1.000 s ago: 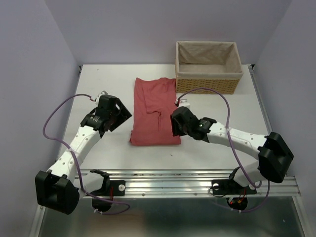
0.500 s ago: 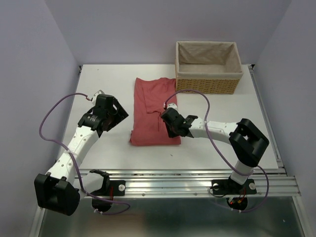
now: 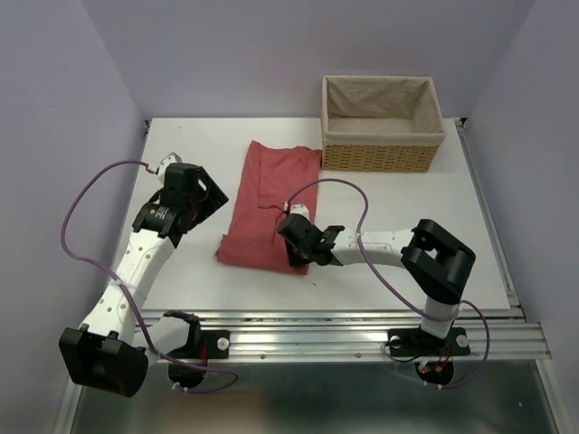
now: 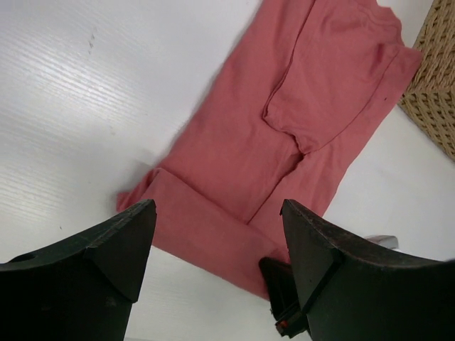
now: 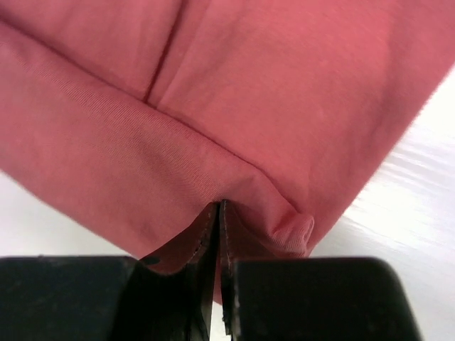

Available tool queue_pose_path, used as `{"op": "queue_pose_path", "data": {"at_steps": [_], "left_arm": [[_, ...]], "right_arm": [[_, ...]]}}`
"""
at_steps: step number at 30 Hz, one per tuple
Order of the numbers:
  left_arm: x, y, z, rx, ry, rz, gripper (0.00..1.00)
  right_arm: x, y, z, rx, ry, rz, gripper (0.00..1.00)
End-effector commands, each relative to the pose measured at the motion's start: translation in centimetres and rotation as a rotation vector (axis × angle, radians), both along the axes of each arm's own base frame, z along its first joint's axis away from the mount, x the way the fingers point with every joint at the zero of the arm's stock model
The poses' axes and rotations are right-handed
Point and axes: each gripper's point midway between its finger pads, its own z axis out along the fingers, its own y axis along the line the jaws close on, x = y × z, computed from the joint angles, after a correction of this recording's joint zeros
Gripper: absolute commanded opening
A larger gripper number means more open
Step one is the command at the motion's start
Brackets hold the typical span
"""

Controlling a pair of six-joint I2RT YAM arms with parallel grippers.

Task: Roll the t-shirts
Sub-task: Roll the T-shirt to the center of the board.

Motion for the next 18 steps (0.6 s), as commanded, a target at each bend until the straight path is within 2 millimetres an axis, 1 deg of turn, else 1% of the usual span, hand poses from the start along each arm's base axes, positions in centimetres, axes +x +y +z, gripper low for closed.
{"op": "queue_pose_path", "data": {"at_steps": [1, 2, 4, 5, 7, 8, 9, 10, 11, 12, 13, 14, 15, 16, 18], "left_arm": [[0.5, 1.6, 3.3, 0.048, -0.078, 0.028, 0.83], [0.6, 1.9, 3.5, 0.055, -0.077, 0.038, 0.83], [0.6, 2.4, 3.8, 0.067, -0.073, 0.051, 0.83], [0.6, 2.5, 3.8, 0.071, -0.072, 0.053, 0.83], [1.1, 2.9, 3.9, 0.071, -0.066, 0.06, 0.83], [1.3, 3.0, 3.9, 0.073, -0.057, 0.044, 0.83], [1.9, 2.9, 4.1, 0.077, -0.048, 0.035, 0.83], [2.1, 2.9, 4.1, 0.085, -0.039, 0.019, 0.83], [2.4, 2.9, 4.0, 0.084, -0.026, 0.019, 0.83], [2.4, 3.0, 3.9, 0.1, -0.01, 0.006, 0.83], [3.1, 3.3, 4.1, 0.109, 0.0, 0.005, 0.83], [3.1, 3.5, 4.0, 0.124, 0.021, -0.003, 0.83], [3.6, 3.7, 3.7, 0.134, 0.04, 0.003, 0.83], [3.9, 4.0, 4.5, 0.137, 0.025, 0.01, 0.83], [4.4, 4.7, 4.9, 0.132, 0.029, 0.013, 0.83]], "right_arm": [[-3.0, 4.3, -0.5, 0.122, 0.11, 0.106, 0.12], [-3.0, 5.4, 0.2, 0.138, 0.097, 0.132, 0.12], [-3.0, 6.4, 0.8, 0.148, 0.087, 0.164, 0.13], [-2.6, 6.9, 1.6, 0.155, 0.064, 0.176, 0.14], [-2.2, 7.3, 2.6, 0.16, 0.031, 0.203, 0.17], [-1.5, 7.3, 3.2, 0.139, -0.014, 0.225, 0.18], [-1.5, 7.4, 3.5, 0.123, -0.038, 0.244, 0.22], [-0.9, 6.9, 3.5, 0.078, -0.074, 0.263, 0.24], [-0.6, 6.8, 3.7, 0.067, -0.083, 0.253, 0.26], [-0.2, 6.6, 3.9, 0.039, -0.113, 0.278, 0.32], [-0.3, 7.0, 4.4, 0.028, -0.136, 0.298, 0.36], [0.2, 6.4, 4.5, -0.01, -0.165, 0.304, 0.39], [0.5, 6.3, 4.8, -0.023, -0.181, 0.306, 0.43], [0.7, 6.1, 5.0, -0.035, -0.194, 0.313, 0.45], [1.2, 5.9, 5.9, -0.057, -0.24, 0.342, 0.5]]}}
